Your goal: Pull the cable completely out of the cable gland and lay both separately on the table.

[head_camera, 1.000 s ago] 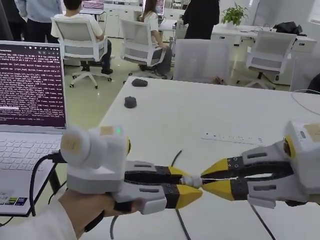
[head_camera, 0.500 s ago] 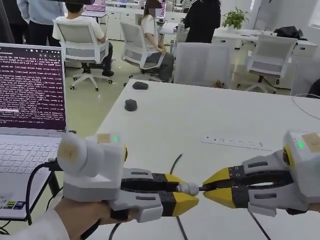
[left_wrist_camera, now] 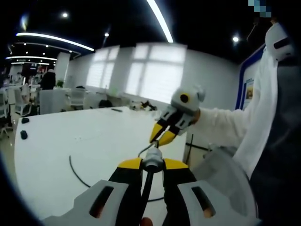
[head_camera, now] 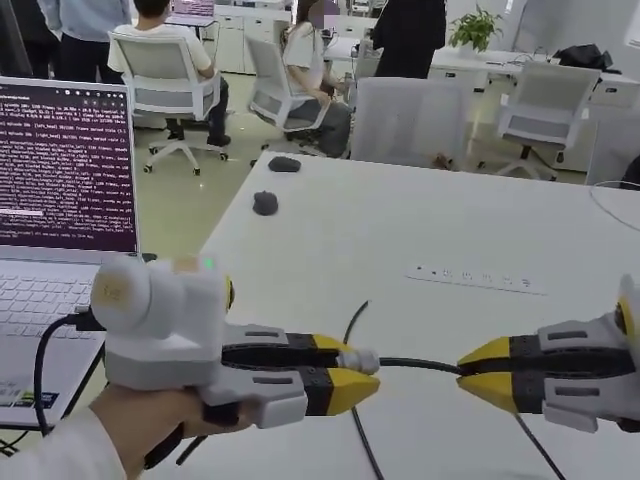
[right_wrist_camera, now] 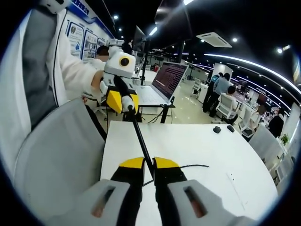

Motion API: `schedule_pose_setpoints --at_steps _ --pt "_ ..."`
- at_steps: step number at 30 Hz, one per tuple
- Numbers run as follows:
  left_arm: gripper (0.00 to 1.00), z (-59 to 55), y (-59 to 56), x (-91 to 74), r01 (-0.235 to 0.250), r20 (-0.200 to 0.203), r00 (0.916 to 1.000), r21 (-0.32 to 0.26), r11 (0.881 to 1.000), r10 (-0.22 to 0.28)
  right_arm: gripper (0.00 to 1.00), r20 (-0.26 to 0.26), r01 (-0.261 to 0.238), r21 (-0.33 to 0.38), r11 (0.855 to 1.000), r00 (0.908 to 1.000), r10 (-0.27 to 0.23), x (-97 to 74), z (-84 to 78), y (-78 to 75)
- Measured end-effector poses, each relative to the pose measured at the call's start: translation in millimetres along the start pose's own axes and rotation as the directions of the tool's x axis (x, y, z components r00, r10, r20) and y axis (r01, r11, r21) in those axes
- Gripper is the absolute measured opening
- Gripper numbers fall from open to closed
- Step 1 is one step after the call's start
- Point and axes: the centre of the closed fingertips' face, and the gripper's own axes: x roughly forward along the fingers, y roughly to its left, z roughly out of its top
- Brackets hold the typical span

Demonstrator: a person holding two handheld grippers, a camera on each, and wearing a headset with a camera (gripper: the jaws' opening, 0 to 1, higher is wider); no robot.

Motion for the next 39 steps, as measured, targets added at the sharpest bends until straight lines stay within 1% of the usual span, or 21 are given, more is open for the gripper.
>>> schedule_pose_setpoints --at_steps 4,15,17,18,20,23,24,26,30,33,34,35,36,38,39 --pt "0.16 -0.1 2.1 -0.8 -0.005 0.000 1.0000 -0.003 1.000 0.005 0.05 -0.002 0.015 0.023 1.000 0.9999 -0.015 -3.9 -4.6 0.2" --pt "0.16 2.5 -0.4 0.1 0.002 0.003 1.0000 0.006 1.000 -0.002 0.05 -0.013 0.006 0.034 0.999 0.9999 -0.006 -1.5 -8.9 4.9" --pt "0.16 4.3 -1.8 0.1 0.006 0.004 1.0000 0.011 1.000 -0.006 0.07 -0.014 0.005 0.033 0.999 0.9999 -0.005 -0.3 -8.4 5.0" --pt "0.16 4.8 -2.2 0.2 0.006 0.004 1.0000 0.013 1.000 -0.007 0.09 -0.012 0.004 0.033 0.999 0.9999 -0.004 0.1 -7.4 5.0" --pt "0.16 4.9 -2.8 1.0 0.007 -0.001 1.0000 0.020 1.000 -0.007 0.13 -0.006 -0.001 0.030 1.000 1.0000 0.001 1.4 -2.0 6.6" --pt "0.16 4.5 -3.0 3.2 0.009 -0.003 1.0000 0.022 1.000 -0.009 0.15 0.011 -0.012 0.004 1.000 0.9999 0.012 4.9 10.7 9.5" --pt "0.16 4.5 -3.6 4.2 0.010 -0.003 0.9999 0.023 1.000 -0.010 0.17 0.028 -0.017 -0.015 1.000 0.9995 0.018 8.2 20.2 12.1" --pt "0.16 4.5 -5.9 7.8 0.019 -0.004 0.9998 0.022 1.000 -0.019 0.22 0.053 -0.035 -0.052 0.998 0.9979 0.037 14.2 34.2 17.2" --pt "0.16 2.7 -13.8 15.1 0.042 -0.014 0.9990 0.026 0.999 -0.042 0.24 0.068 -0.070 -0.109 0.992 0.9947 0.077 26.7 52.8 26.9" --pt "0.16 -1.5 -20.5 19.1 0.065 -0.033 0.9974 0.035 0.997 -0.064 0.23 0.078 -0.088 -0.130 0.988 0.9921 0.098 32.6 60.4 31.7" --pt "0.16 -1.6 -22.1 19.6 0.070 -0.032 0.9971 0.036 0.997 -0.069 0.21 0.044 -0.082 -0.137 0.987 0.9951 0.089 33.1 56.1 31.8" --pt "0.16 -1.9 -22.3 19.7 0.069 -0.032 0.9972 0.036 0.997 -0.068 0.21 0.041 -0.107 -0.151 0.983 0.9926 0.114 35.1 56.7 35.6" --pt "0.16 -3.2 -21.9 19.2 0.068 -0.038 0.9970 0.039 0.997 -0.067 0.19 0.030 -0.111 -0.155 0.982 0.9926 0.117 36.3 54.6 35.9" --pt "0.16 -3.6 -21.3 18.0 0.068 -0.035 0.9971 0.033 0.997 -0.067 0.15 0.034 -0.128 -0.151 0.980 0.9904 0.134 35.9 53.6 38.1" --pt "0.16 -3.0 -21.1 17.6 0.068 -0.031 0.9973 0.030 0.997 -0.067 0.11 0.034 -0.138 -0.151 0.979 0.9889 0.145 35.9 53.1 40.0"
